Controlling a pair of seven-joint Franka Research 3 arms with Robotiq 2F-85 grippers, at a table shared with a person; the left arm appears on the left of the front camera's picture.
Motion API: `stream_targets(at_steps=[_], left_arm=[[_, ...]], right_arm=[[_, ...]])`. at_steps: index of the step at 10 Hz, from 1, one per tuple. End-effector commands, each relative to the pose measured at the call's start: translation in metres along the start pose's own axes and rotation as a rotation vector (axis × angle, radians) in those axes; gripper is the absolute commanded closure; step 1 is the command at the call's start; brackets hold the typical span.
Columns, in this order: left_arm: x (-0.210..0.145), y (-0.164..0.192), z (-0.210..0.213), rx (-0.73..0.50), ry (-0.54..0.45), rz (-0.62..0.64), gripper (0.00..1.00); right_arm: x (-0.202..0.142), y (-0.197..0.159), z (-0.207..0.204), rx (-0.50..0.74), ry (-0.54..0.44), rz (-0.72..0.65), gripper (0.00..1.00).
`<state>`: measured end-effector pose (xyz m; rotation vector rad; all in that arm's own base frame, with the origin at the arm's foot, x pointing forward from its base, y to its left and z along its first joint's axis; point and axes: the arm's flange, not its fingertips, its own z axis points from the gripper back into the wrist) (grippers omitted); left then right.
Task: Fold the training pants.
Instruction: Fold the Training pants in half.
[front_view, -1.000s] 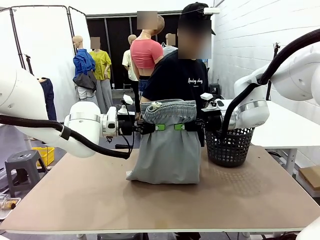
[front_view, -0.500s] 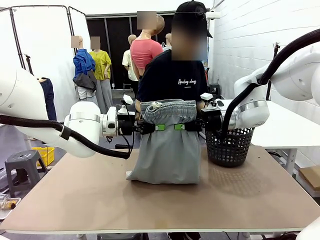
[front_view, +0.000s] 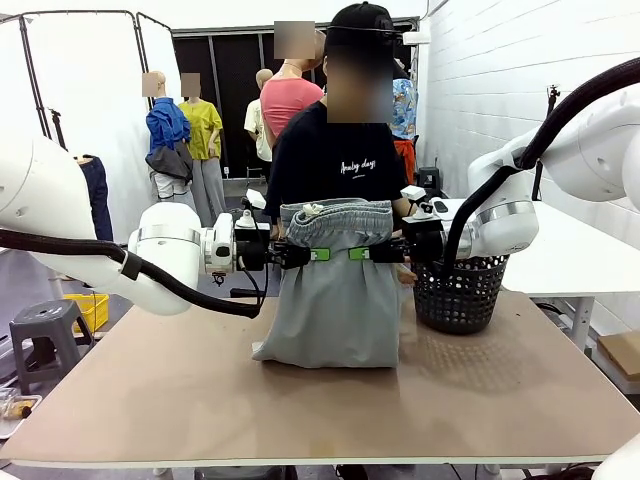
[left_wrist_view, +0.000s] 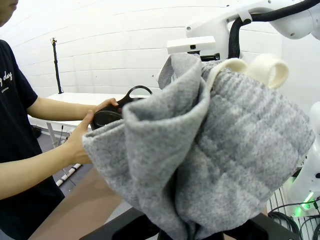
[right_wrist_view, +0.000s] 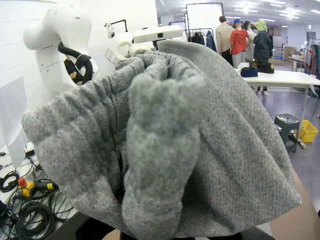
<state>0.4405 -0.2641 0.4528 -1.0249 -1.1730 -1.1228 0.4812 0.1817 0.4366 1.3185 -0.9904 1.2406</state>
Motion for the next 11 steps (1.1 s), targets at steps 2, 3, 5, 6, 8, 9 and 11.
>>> stream_targets(at_steps=[2,3,5,6,8,9,11], left_arm=[[0.001,-0.002,0.0,0.012,-0.006,0.002,1.0],[0.001,-0.002,0.0,0.012,-0.006,0.002,1.0],[0.001,-0.002,0.0,0.012,-0.006,0.002,1.0],[0.0,0.0,0.0,0.0,0.0,0.0,1.0],[-0.001,0.012,0.003,0.011,-0.012,0.018,1.0],[0.002,0.023,0.0,0.009,-0.015,0.024,1.0],[0.01,0.04,-0.005,0.012,-0.045,0.039,1.0]], right_arm=[[0.002,0.001,-0.001,0.01,-0.009,0.002,1.0],[0.002,0.001,-0.001,0.01,-0.009,0.002,1.0],[0.002,0.001,-0.001,0.01,-0.009,0.002,1.0],[0.002,0.001,-0.001,0.01,-0.009,0.002,1.0],[0.003,-0.006,0.0,-0.003,-0.001,-0.004,1.0],[0.009,-0.014,0.002,-0.005,0.001,-0.007,1.0],[0.026,-0.03,0.006,-0.021,0.02,-0.001,1.0]])
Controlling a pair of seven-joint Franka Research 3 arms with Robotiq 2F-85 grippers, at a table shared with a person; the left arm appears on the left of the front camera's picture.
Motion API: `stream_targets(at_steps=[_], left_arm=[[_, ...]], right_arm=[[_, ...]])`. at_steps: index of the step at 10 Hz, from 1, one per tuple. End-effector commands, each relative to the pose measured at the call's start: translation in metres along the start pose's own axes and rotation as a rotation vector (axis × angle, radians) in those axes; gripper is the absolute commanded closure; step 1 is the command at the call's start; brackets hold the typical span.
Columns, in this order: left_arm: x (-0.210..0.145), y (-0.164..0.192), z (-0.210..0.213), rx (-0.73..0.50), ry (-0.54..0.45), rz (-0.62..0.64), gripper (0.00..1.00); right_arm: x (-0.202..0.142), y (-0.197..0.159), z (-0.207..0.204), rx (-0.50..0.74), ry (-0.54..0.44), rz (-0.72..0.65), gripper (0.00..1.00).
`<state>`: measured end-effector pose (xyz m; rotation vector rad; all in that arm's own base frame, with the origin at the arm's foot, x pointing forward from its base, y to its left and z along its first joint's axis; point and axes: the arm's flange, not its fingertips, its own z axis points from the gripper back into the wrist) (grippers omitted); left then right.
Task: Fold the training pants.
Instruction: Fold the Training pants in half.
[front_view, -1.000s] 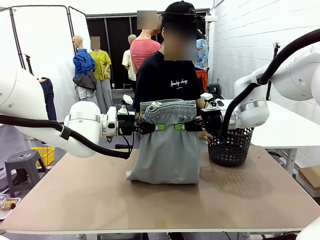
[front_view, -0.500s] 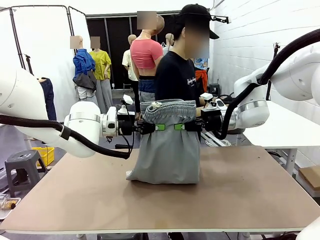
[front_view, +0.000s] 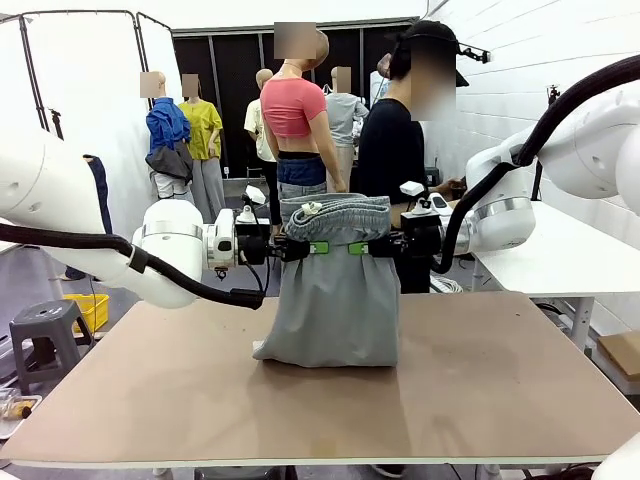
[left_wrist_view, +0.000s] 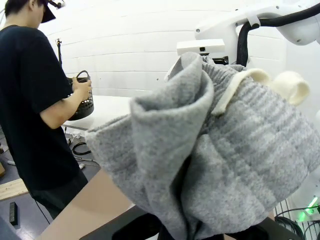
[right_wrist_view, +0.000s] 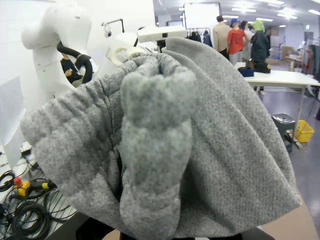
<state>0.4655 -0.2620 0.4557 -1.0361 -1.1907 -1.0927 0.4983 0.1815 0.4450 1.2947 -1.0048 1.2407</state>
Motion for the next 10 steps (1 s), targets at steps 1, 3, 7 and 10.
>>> stream_targets(at_steps=[1,3,7,10], left_arm=[[0.015,0.024,-0.004,0.006,-0.016,0.013,1.0],[0.033,0.045,-0.009,0.008,-0.019,0.016,1.0],[0.102,0.095,-0.02,0.055,0.033,-0.067,1.0],[0.141,0.128,-0.023,0.104,0.042,-0.101,1.0]], right_arm=[[0.024,-0.026,0.004,-0.012,0.022,-0.006,1.0],[0.046,-0.045,0.006,-0.01,0.024,0.009,1.0],[0.109,-0.086,0.015,-0.054,0.037,0.115,1.0],[0.152,-0.119,0.023,-0.07,0.045,0.153,1.0]])
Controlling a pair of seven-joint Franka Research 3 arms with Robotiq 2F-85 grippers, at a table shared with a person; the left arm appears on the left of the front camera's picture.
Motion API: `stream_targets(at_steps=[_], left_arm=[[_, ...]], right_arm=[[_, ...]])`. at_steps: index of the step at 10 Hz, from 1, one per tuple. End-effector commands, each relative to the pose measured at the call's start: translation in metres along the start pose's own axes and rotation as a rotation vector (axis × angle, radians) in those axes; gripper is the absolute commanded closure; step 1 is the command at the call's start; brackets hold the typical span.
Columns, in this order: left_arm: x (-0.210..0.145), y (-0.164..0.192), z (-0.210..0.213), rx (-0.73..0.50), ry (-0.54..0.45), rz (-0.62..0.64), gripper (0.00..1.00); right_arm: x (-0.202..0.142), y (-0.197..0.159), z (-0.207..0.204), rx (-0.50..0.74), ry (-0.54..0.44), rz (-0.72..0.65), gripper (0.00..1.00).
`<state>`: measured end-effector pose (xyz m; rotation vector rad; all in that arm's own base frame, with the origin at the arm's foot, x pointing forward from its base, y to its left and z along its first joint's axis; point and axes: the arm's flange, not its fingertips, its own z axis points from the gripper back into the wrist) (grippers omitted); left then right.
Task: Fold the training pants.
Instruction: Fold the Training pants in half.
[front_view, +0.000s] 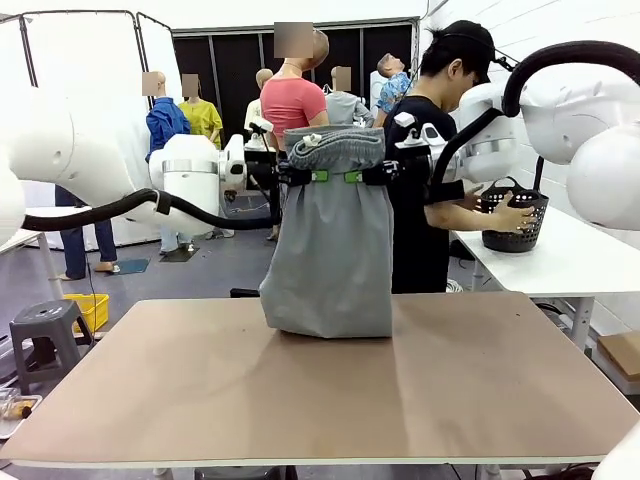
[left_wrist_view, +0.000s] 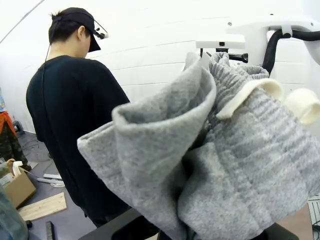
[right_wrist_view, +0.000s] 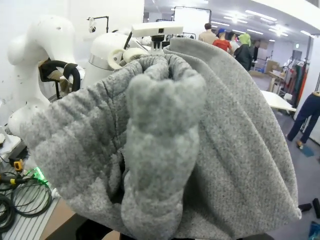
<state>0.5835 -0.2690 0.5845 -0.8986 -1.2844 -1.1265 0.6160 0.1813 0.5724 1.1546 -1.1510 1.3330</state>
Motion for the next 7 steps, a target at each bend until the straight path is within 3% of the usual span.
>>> stream_targets(at_steps=[1,2,3,7], left_arm=[[0.011,0.025,-0.01,0.005,0.009,0.025,1.0],[0.015,0.022,-0.009,-0.038,0.008,0.033,1.0],[0.007,0.011,-0.002,0.007,-0.003,0.0,1.0],[0.007,0.011,-0.002,0.007,-0.003,0.0,1.0]], right_arm=[[0.018,-0.027,-0.001,-0.01,0.037,-0.016,1.0],[0.019,-0.026,0.0,-0.01,0.058,-0.03,1.0],[0.008,-0.011,0.002,-0.01,0.009,0.006,1.0],[0.008,-0.011,0.002,-0.01,0.009,0.006,1.0]])
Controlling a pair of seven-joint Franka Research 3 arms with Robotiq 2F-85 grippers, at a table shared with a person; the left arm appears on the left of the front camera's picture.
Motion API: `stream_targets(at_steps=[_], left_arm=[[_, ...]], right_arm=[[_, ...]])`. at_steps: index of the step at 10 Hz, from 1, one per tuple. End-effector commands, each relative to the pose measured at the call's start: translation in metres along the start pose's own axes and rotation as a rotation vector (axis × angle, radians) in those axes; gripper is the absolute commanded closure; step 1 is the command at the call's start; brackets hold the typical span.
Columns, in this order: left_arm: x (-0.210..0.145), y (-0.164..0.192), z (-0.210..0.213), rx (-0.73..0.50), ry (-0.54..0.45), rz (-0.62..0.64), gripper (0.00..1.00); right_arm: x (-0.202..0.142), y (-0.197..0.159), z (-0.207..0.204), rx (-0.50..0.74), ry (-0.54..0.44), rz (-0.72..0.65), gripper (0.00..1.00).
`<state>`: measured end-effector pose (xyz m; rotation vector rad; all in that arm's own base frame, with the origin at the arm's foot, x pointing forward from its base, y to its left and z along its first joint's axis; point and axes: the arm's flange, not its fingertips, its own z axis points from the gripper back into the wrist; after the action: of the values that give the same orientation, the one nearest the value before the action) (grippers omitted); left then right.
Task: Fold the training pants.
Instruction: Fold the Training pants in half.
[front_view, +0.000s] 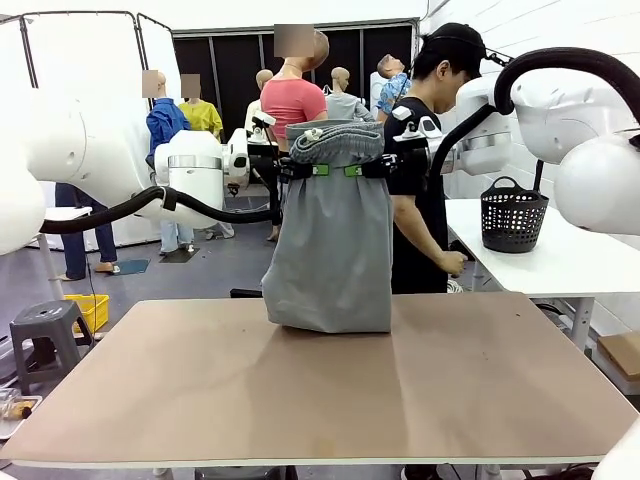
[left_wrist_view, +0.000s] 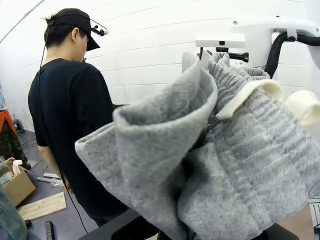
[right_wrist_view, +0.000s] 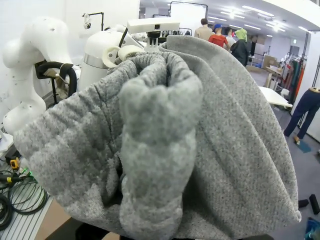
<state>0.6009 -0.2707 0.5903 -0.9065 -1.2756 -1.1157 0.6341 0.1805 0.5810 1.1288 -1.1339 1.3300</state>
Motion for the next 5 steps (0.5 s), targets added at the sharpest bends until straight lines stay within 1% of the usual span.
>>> stream_targets(at_steps=[1,3,4,5], left_arm=[[0.002,-0.006,0.003,0.008,-0.004,-0.014,1.0],[0.0,0.0,0.0,0.0,0.0,0.0,1.0],[0.002,0.012,-0.004,0.015,0.016,-0.014,1.0],[0.004,0.019,-0.006,0.021,0.009,-0.018,1.0]], right_arm=[[0.001,0.007,0.0,0.002,-0.017,0.013,1.0],[0.0,0.0,0.0,0.0,0.0,0.0,1.0],[0.001,-0.013,0.0,-0.006,0.017,-0.007,1.0],[0.006,-0.021,0.002,-0.017,0.026,0.005,1.0]])
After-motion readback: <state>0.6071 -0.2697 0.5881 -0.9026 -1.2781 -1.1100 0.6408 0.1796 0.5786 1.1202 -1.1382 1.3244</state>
